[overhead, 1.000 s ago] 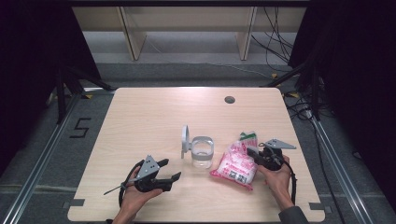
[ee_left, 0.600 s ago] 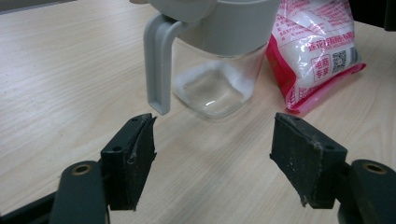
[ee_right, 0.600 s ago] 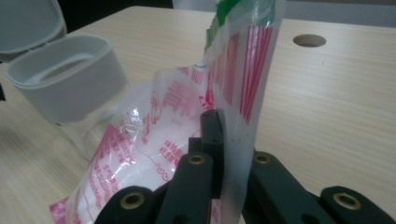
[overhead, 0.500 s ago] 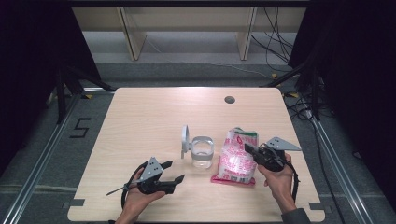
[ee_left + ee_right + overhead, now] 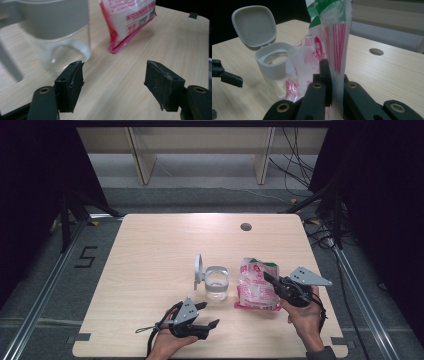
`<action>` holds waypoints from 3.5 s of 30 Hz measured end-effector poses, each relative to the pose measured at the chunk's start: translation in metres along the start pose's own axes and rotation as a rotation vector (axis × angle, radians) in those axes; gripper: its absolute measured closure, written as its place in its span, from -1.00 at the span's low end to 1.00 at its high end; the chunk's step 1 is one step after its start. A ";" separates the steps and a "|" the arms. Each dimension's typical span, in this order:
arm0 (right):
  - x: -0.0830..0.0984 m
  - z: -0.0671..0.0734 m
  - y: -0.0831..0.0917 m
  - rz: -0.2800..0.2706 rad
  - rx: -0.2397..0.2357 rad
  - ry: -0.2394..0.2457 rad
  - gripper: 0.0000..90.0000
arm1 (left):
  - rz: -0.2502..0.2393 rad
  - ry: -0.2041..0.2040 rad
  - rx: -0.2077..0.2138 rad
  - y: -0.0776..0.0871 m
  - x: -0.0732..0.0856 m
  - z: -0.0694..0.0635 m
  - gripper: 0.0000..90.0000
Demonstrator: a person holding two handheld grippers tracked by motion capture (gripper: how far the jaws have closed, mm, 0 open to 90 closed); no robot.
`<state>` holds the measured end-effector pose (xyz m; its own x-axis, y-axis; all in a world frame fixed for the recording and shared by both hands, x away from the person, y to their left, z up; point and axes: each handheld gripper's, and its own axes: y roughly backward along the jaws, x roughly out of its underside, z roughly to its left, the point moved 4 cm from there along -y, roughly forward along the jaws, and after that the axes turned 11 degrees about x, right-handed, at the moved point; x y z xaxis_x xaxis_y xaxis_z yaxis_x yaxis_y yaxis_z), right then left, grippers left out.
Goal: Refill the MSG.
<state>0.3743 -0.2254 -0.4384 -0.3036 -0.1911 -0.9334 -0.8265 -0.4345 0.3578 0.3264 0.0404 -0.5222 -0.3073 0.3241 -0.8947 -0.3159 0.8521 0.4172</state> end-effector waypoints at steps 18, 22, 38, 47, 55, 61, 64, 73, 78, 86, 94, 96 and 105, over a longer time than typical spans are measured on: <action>-0.036 0.013 0.013 0.041 -0.004 0.140 1.00 | 0.001 -0.020 0.033 -0.060 -0.024 -0.012 -0.28; -0.049 0.015 0.021 0.001 -0.015 0.157 1.00 | -0.022 0.000 0.015 -0.069 -0.029 -0.014 -0.29; -0.072 0.041 0.038 -0.035 -0.084 0.180 1.00 | -0.068 -0.052 -0.006 -0.097 -0.042 -0.023 0.42; -0.081 0.039 0.021 -0.034 -0.084 0.167 1.00 | -0.088 -0.049 -0.022 -0.100 -0.044 -0.031 0.57; -0.084 0.046 0.003 -0.031 -0.084 0.172 1.00 | -0.145 -0.002 0.005 -0.107 -0.046 -0.028 0.58; -0.089 0.047 -0.006 -0.067 -0.080 0.152 1.00 | -0.173 0.026 -0.003 -0.108 -0.050 -0.025 0.58; -0.091 0.047 -0.012 -0.089 -0.092 0.150 1.00 | -0.185 0.030 -0.004 -0.108 -0.051 -0.022 0.59; -0.089 0.058 -0.028 -0.099 -0.057 0.152 1.00 | -0.221 0.045 -0.008 -0.111 -0.050 -0.017 0.60; -0.089 0.057 -0.037 -0.100 -0.052 0.140 1.00 | -0.233 0.043 -0.025 -0.113 -0.050 -0.015 0.60; -0.092 0.061 -0.045 -0.092 -0.068 0.143 1.00 | -0.244 0.044 -0.034 -0.112 -0.051 -0.012 0.61; -0.091 0.063 -0.048 -0.089 -0.073 0.151 1.00 | -0.269 0.053 -0.020 -0.118 -0.056 -0.011 0.62; -0.092 0.063 -0.047 -0.083 -0.063 0.162 1.00 | -0.274 0.046 -0.020 -0.119 -0.057 -0.011 0.62; -0.097 0.069 -0.049 -0.108 -0.070 0.192 1.00 | -0.292 0.028 -0.031 -0.115 -0.056 -0.008 0.62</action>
<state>0.4115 -0.1249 -0.3676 -0.1141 -0.3010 -0.9468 -0.8124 -0.5202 0.2633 0.3732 -0.0789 -0.5185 -0.2241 0.0554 -0.9730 -0.4216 0.8946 0.1481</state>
